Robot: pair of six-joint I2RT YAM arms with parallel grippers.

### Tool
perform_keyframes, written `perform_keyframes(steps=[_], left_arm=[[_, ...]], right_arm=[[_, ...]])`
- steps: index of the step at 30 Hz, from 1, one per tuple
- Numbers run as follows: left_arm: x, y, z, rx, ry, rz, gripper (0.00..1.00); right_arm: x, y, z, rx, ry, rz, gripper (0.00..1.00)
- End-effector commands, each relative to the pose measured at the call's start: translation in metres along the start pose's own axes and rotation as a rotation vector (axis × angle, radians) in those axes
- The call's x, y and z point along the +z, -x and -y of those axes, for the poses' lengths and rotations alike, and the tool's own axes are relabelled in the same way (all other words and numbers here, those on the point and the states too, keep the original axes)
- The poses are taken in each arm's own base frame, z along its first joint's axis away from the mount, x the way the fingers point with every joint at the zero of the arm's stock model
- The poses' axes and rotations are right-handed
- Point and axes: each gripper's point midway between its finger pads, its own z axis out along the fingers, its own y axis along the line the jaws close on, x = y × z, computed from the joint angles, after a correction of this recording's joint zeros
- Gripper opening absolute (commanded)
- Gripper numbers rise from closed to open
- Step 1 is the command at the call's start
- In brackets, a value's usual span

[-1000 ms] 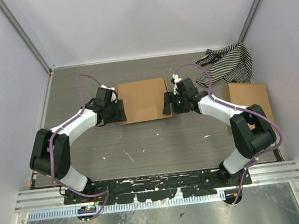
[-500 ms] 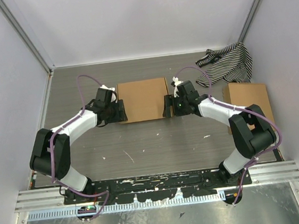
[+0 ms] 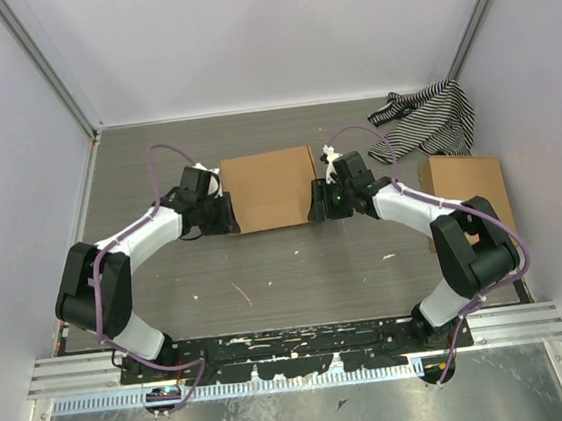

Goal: Fold the paper box

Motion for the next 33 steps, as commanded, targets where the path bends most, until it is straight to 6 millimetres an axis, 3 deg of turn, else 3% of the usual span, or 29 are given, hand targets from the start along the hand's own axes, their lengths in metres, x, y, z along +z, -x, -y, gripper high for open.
perform_keyframes(steps=[1,7,16,33], left_arm=[[-0.024,0.012,0.023,0.007,-0.069,0.001,0.42],[-0.039,0.017,0.030,-0.010,-0.097,-0.004,0.38],[-0.050,0.027,0.033,-0.090,-0.189,0.005,0.33],[-0.069,0.033,0.036,-0.164,-0.297,-0.028,0.36]], right_arm=[[-0.024,0.028,-0.024,-0.024,0.049,0.063,0.56],[-0.036,0.033,-0.031,-0.026,0.054,0.029,0.46],[-0.049,0.043,-0.041,-0.012,0.087,0.040,0.39],[-0.057,0.044,-0.037,0.042,0.140,-0.049,0.40]])
